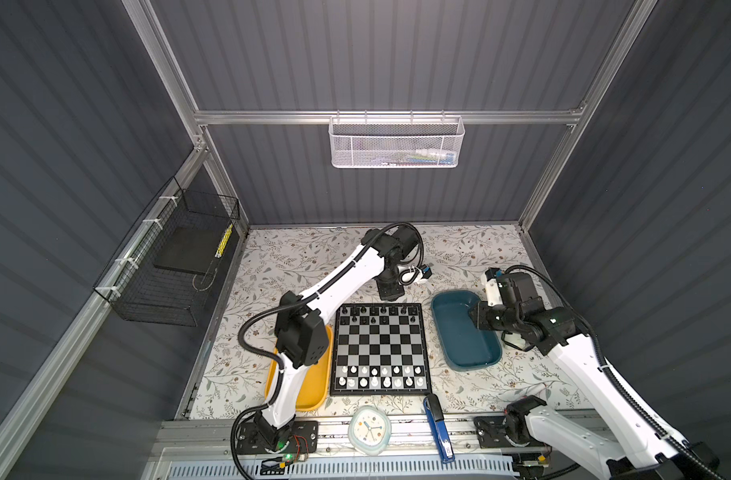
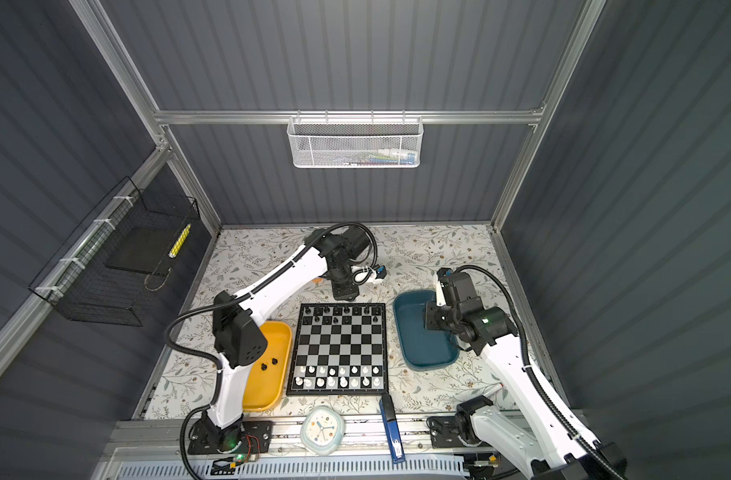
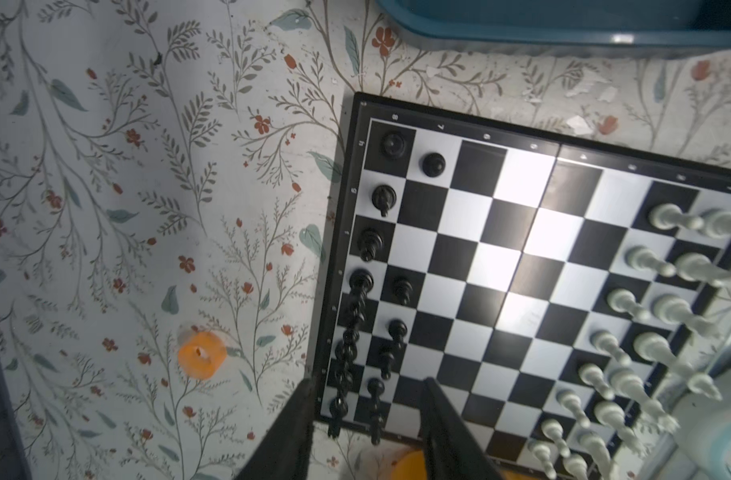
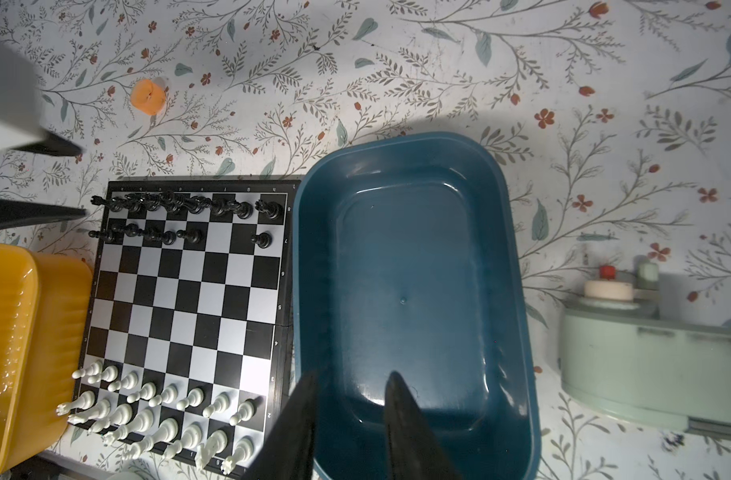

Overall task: Set up the chess pieces on the board
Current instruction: 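Raise the left gripper and move it back over the yellow tray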

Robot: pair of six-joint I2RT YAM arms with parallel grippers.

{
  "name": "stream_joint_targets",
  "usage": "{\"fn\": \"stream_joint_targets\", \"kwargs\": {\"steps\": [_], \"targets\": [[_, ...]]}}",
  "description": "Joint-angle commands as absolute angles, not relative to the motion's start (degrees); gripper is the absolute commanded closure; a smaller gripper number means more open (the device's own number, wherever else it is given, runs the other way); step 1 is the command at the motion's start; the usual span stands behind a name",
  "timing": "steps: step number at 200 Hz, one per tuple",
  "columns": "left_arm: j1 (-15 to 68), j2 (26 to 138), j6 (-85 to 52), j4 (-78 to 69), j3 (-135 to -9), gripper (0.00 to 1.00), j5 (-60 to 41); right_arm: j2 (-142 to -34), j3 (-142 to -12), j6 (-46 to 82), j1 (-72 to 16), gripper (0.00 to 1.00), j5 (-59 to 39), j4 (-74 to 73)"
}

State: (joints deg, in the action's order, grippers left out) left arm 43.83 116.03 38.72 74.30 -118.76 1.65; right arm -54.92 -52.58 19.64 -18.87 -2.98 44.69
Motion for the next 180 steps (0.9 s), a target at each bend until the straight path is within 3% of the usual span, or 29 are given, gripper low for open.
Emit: {"fn": "stream_joint_targets", "kwargs": {"steps": [1,72,122,180], "targets": [[41.83,109.57,38.23,78.08,-112.55,0.56,0.06,-54.84,-53.45,19.24,-18.63,0.69,-2.82,45.66],[24.74,89.37,38.88,78.96,-86.39,0.57,-5.59,-57.81,-53.02,18.99,-18.54,0.69,-4.91,43.79],[19.56,79.9,39.56,73.51,-67.63,0.58,-3.37,-58.42,-52.56,18.57,-18.54,0.69,-7.14,41.63],[18.54,77.7,39.27,64.61,-55.39,0.6,-3.57,-58.97,-52.14,17.23,-18.54,0.69,-12.58,39.83]]}}
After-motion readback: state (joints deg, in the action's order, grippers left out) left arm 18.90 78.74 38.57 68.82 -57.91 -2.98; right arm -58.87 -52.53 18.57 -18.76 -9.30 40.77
